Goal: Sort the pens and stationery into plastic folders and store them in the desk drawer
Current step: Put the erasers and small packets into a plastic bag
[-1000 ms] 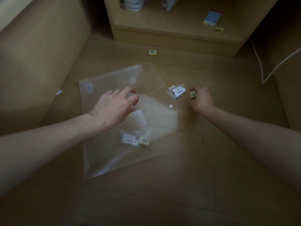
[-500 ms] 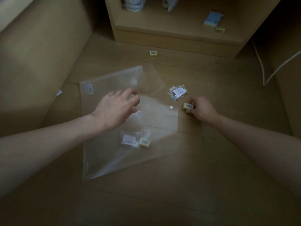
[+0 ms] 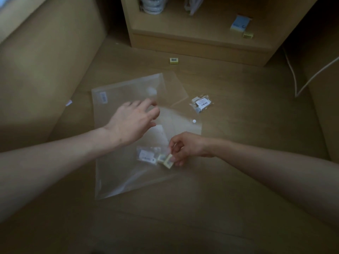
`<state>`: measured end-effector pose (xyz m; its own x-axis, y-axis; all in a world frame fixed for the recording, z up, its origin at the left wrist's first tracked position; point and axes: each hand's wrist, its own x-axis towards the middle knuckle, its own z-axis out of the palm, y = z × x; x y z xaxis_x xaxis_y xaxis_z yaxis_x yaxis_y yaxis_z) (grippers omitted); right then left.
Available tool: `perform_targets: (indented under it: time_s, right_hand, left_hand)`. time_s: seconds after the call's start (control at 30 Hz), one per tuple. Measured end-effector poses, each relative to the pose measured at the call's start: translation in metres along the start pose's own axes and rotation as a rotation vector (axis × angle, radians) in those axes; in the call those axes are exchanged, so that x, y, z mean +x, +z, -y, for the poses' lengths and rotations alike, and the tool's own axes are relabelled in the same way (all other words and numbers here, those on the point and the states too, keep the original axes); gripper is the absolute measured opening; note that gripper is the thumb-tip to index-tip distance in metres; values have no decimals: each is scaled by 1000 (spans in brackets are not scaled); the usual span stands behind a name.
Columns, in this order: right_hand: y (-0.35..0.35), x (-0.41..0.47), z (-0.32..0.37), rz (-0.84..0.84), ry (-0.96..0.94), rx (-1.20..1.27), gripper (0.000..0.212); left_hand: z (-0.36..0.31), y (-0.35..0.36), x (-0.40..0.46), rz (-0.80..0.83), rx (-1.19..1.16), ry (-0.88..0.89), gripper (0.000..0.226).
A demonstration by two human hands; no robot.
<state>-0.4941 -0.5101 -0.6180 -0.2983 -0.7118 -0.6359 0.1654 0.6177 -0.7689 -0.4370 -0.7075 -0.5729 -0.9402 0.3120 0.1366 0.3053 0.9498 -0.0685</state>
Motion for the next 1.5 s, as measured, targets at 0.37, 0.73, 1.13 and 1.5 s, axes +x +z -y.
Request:
perform_targets:
  time_s: [0.37, 0.73, 1.13, 1.5]
  right_hand:
    - [-14, -1, -6, 4, 49, -378, 24]
    - [-63, 11, -7, -831, -68, -420, 28]
    - [-103, 22, -18, -722, 83, -954, 55]
    - [-112, 9, -25, -792, 137, -987, 25]
  left_hand:
    - [-3, 4, 0, 18, 16, -17, 23]
    - [-2, 6, 2, 7, -21, 1, 28]
    - [4, 10, 2, 41, -54, -63, 24]
    - [3, 10, 2, 78, -54, -110, 23]
